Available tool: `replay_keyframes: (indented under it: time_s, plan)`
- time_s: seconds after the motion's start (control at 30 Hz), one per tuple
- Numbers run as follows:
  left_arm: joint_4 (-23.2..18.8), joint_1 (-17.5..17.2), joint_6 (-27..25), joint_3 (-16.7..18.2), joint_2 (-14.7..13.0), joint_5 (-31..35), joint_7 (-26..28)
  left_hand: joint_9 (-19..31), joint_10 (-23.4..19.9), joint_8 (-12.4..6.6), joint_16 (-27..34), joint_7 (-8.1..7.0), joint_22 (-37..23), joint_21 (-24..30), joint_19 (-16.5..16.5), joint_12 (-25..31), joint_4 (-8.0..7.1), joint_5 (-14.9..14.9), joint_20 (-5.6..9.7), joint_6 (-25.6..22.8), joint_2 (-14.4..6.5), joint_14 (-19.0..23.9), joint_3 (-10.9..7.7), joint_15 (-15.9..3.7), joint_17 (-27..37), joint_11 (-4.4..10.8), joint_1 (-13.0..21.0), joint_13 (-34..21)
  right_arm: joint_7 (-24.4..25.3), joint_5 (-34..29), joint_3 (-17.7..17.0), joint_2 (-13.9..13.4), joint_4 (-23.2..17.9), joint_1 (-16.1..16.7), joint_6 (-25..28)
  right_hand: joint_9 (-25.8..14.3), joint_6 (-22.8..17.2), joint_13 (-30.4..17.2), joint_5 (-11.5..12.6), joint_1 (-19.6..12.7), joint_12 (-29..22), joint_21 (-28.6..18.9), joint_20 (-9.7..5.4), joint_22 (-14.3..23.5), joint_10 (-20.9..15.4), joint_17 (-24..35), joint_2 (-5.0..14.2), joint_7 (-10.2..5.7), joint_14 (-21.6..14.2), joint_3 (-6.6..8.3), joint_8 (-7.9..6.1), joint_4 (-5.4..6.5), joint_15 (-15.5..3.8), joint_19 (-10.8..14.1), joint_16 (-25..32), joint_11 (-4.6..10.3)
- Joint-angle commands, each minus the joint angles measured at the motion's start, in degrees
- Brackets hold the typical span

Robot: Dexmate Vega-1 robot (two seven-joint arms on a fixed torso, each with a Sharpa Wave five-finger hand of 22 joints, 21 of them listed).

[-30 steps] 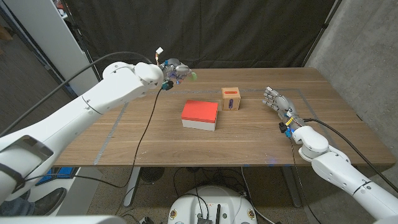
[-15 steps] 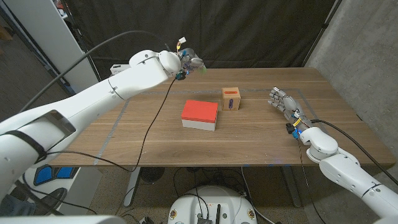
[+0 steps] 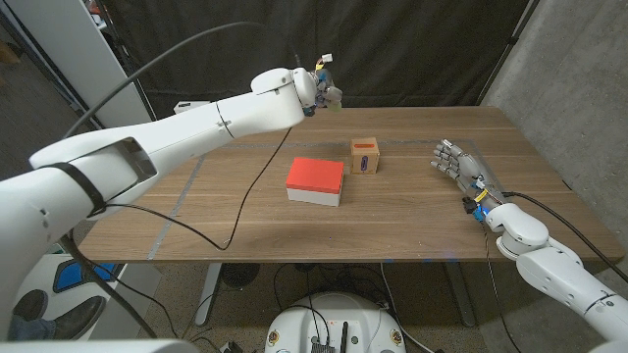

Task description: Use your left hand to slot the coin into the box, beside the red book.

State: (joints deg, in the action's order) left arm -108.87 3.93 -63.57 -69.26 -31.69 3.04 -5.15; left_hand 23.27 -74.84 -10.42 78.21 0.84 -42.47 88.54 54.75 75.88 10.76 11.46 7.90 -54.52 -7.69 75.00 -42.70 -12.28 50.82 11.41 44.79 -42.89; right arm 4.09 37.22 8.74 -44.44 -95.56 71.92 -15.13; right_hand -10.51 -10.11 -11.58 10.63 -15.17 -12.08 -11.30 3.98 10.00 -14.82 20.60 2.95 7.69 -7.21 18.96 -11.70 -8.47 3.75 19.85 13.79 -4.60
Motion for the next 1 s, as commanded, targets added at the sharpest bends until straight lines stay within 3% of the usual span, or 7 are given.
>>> replay_keyframes:
  time_s: [0.03, 0.17, 0.27, 0.5, 0.73, 1.0]
  plan:
    - [8.68, 8.58, 0.99, -8.36, 6.27, 4.84, -8.74, 0.13, 0.01, -0.38, 0.51, 2.25, 0.12, 0.03, -0.66, 0.13, 0.05, 0.04, 4.32, -2.61, 0.49, -0.07, -0.33, 0.08, 0.15, 0.47, -0.05, -0.03, -2.06, 1.65, -0.79, 0.20, 1.82, 0.26, -1.07, -0.33, -0.30, -0.21, 0.07, -0.13, 0.18, -0.32, 0.11, 0.20, -0.28, 0.32, 0.46, -0.22, -0.45, 0.15, 0.22, -0.23, -0.10, 0.45, 0.19, 0.12]
    - [14.22, 12.41, 3.27, -11.87, 9.28, 5.52, -14.26, 0.24, -0.10, -0.38, 0.34, 2.19, -0.16, 0.32, -0.46, 0.05, -0.03, 0.05, 4.31, -2.52, 0.38, -0.42, -0.37, 0.08, -0.21, 0.51, -0.11, 0.04, -2.16, 1.55, -0.74, 0.30, 2.05, 0.34, -1.36, -0.33, -0.35, -0.21, 0.08, -0.14, 0.18, -0.34, 0.10, 0.20, -0.31, 0.33, 0.47, -0.22, -0.46, 0.16, 0.20, -0.23, -0.06, 0.51, 0.19, 0.17]
    - [15.95, 14.02, 3.47, -14.10, 10.71, 7.04, -16.32, 0.23, -0.15, -0.36, 0.37, 2.13, -0.76, 0.77, -0.13, 0.07, -0.02, 0.06, 4.32, -2.47, 0.39, -0.37, -0.36, 0.13, -0.51, 0.47, -0.17, 0.00, -2.10, 1.71, -0.80, 0.50, 2.12, 0.33, -1.49, -0.33, -0.36, -0.21, 0.08, -0.15, 0.18, -0.33, 0.13, 0.20, -0.31, 0.33, 0.47, -0.20, -0.48, 0.16, 0.20, -0.23, 0.04, 0.50, 0.19, 0.18]
    - [16.65, 14.84, 2.50, -15.85, 12.23, 8.84, -18.93, 0.25, -0.01, -0.34, 0.56, 2.13, -1.08, 0.41, -0.68, -0.19, -0.01, 0.10, 4.31, -2.38, 0.43, -0.47, -0.51, 0.11, -0.61, 0.48, -0.26, 0.20, -2.17, 1.60, -0.63, 0.73, 2.48, 0.14, -1.73, -0.33, -0.34, -0.22, 0.08, -0.17, 0.17, -0.33, 0.14, 0.20, -0.36, 0.35, 0.48, -0.21, -0.52, 0.16, 0.21, -0.23, 0.02, 0.53, 0.19, 0.09]
    - [12.88, 11.69, -5.50, -15.24, 13.38, 10.01, -15.06, -0.02, -0.52, -0.33, 0.48, 2.58, -0.82, 0.32, -0.36, -0.60, 0.14, 0.17, 4.34, -2.80, 0.57, -0.56, -0.42, 0.07, -1.48, 0.43, -0.15, 0.96, -2.34, 1.19, -0.38, 0.43, 2.42, -0.04, -1.63, -0.33, -0.33, -0.23, 0.08, -0.18, 0.19, -0.32, 0.14, 0.21, -0.37, 0.37, 0.48, -0.23, -0.54, 0.16, 0.22, -0.22, 0.02, 0.54, 0.19, 0.21]
    - [12.88, 9.32, -9.46, -14.82, 15.52, 8.24, -9.24, -0.13, -0.67, -0.32, 1.11, 3.16, -0.66, 0.43, -0.01, -0.40, 0.19, 0.39, 4.34, -3.12, 0.50, -0.06, -0.62, 0.04, -2.04, 0.51, 0.54, 0.56, -2.63, 1.69, -0.78, 0.04, 2.29, 0.41, -1.46, -0.33, -0.34, -0.23, 0.07, -0.18, 0.18, -0.34, 0.10, 0.21, -0.43, 0.39, 0.48, -0.27, -0.62, 0.14, 0.22, -0.21, 0.07, 0.62, 0.20, 0.22]
